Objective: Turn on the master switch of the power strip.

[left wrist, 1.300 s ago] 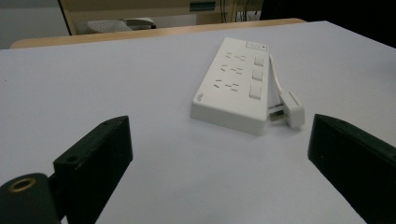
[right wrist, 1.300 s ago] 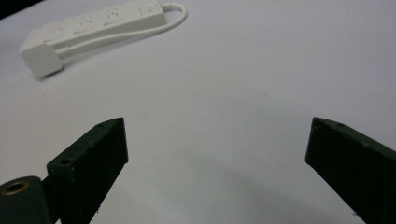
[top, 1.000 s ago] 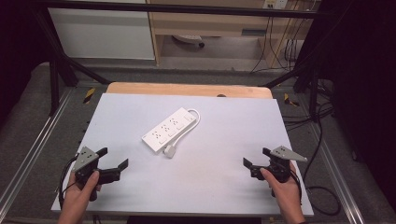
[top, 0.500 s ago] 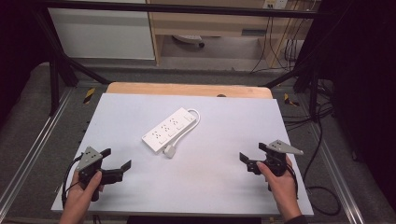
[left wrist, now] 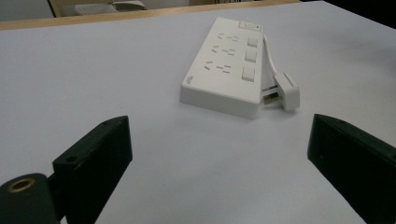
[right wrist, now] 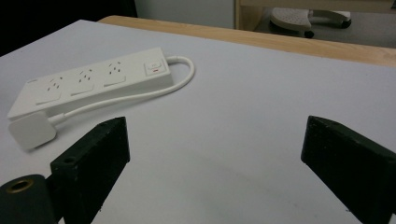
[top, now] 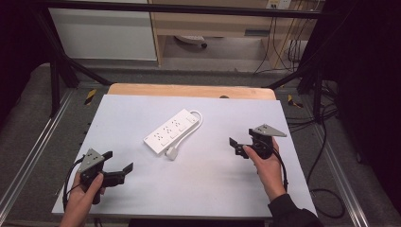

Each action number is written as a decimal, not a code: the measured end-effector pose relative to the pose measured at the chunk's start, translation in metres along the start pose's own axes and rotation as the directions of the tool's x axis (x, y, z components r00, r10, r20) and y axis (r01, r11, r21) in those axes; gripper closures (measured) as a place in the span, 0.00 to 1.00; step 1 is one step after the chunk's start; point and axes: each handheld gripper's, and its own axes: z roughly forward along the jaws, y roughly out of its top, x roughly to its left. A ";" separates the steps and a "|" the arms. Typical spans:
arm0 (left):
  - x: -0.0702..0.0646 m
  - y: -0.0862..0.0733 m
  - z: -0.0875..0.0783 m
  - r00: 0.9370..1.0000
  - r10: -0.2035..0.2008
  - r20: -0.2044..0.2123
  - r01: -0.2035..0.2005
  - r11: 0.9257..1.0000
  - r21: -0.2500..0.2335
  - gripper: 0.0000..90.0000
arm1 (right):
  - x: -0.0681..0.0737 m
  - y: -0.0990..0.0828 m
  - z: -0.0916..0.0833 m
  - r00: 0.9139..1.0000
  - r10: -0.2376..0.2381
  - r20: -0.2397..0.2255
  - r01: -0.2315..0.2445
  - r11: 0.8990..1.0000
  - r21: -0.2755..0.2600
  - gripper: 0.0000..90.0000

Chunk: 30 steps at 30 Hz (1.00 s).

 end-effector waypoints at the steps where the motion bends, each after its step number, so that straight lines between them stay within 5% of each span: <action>1: 0.000 0.000 0.000 1.000 0.002 0.000 -0.002 1.000 0.002 0.07 | 0.000 0.005 0.006 1.000 -0.003 0.002 0.003 1.000 0.002 0.09; 30: 0.001 -0.001 0.000 1.000 0.006 0.005 -0.006 1.000 0.007 0.07 | 0.002 0.051 0.061 0.999 -0.031 0.022 0.031 1.000 0.001 0.31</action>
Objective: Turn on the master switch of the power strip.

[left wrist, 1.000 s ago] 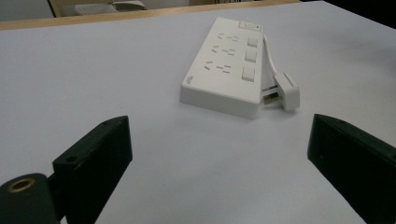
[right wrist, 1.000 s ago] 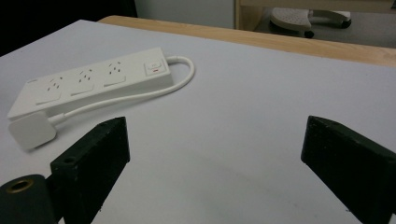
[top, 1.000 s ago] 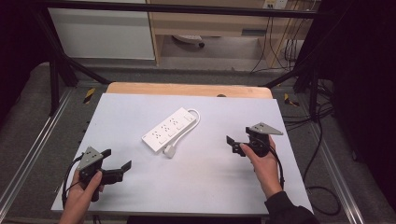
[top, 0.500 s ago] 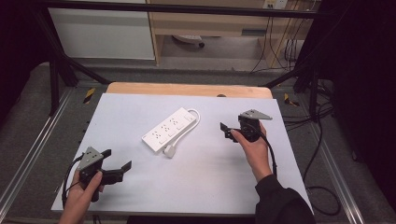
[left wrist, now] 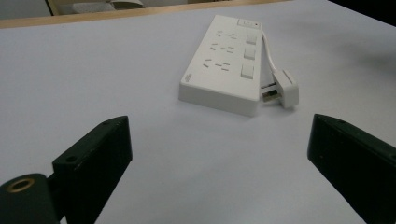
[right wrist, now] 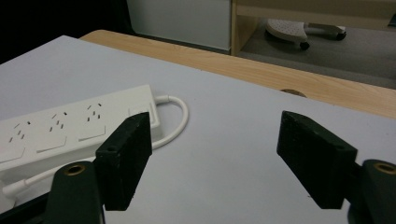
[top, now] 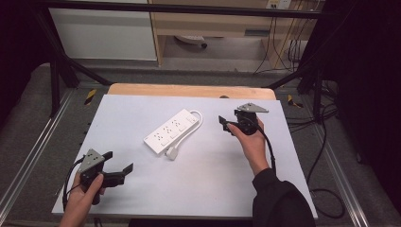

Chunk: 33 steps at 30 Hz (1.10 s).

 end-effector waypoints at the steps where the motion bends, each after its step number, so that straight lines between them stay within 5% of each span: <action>1: 0.000 0.000 0.000 1.000 -0.001 0.000 0.001 1.000 0.000 0.07 | 0.001 0.002 0.002 1.000 -0.001 0.002 0.001 1.000 0.000 0.33; 9: 0.000 0.000 0.000 1.000 -0.004 0.002 0.004 1.000 0.002 0.07 | 0.003 0.015 0.017 0.999 0.014 -0.040 -0.016 0.999 -0.041 0.52; 15: 0.000 0.000 0.001 1.000 -0.005 0.004 0.005 1.000 0.002 0.07 | 0.003 0.022 0.030 1.000 0.017 -0.026 -0.019 0.998 -0.066 0.69; 33: 0.004 0.000 0.000 1.000 -0.017 0.001 0.017 1.000 -0.010 0.07 | 0.011 0.025 0.077 1.000 -0.007 -0.016 0.007 1.000 -0.016 0.98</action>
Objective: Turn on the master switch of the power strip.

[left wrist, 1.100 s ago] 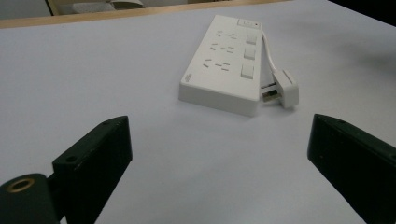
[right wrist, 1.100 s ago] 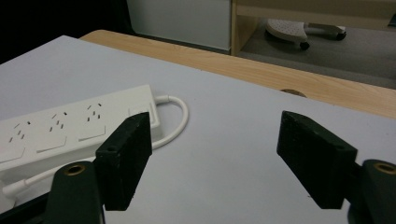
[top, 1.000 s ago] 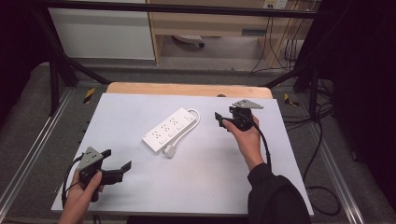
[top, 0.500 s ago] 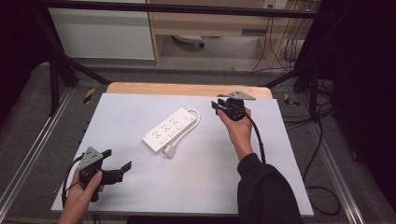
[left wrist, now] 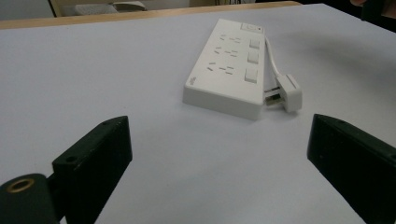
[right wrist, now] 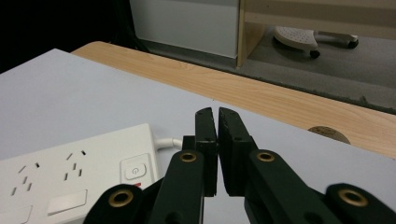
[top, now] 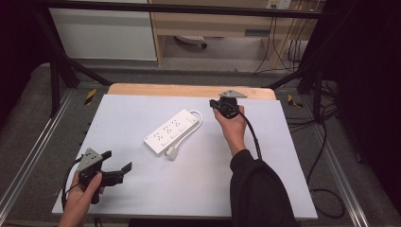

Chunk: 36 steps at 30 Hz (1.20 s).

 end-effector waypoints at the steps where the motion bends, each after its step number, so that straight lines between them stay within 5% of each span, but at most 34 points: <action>1: 0.000 0.000 0.000 1.000 0.000 0.000 0.000 1.000 0.001 0.07 | 0.000 0.000 0.002 1.000 0.003 -0.002 -0.003 1.000 0.003 0.98; 36: 0.001 0.000 0.001 1.000 0.005 0.003 -0.005 1.000 0.005 0.07 | 0.026 -0.020 0.045 0.997 -0.011 -0.072 0.023 0.987 0.160 1.00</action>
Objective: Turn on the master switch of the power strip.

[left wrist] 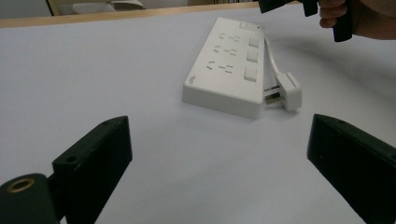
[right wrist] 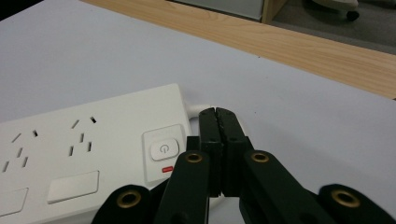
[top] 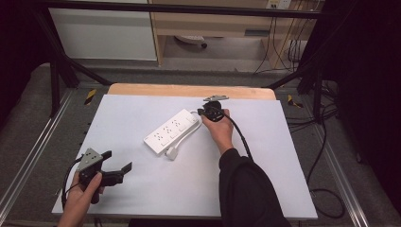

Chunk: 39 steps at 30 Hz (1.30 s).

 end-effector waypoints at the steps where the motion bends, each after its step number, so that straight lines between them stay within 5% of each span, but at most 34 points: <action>1: 0.000 0.000 0.000 1.000 0.002 0.001 -0.002 1.000 -0.001 0.07 | 0.002 -0.001 0.002 1.000 -0.003 -0.003 0.003 1.000 0.003 1.00; 17: 0.000 0.000 0.000 1.000 -0.001 0.001 0.001 1.000 -0.005 0.07 | 0.022 0.000 0.014 0.999 -0.036 -0.030 0.036 0.999 0.019 1.00; 39: 0.001 0.000 -0.001 1.000 0.001 0.001 -0.001 1.000 -0.005 0.07 | 0.025 -0.003 0.017 0.998 -0.057 -0.024 0.058 0.998 0.031 1.00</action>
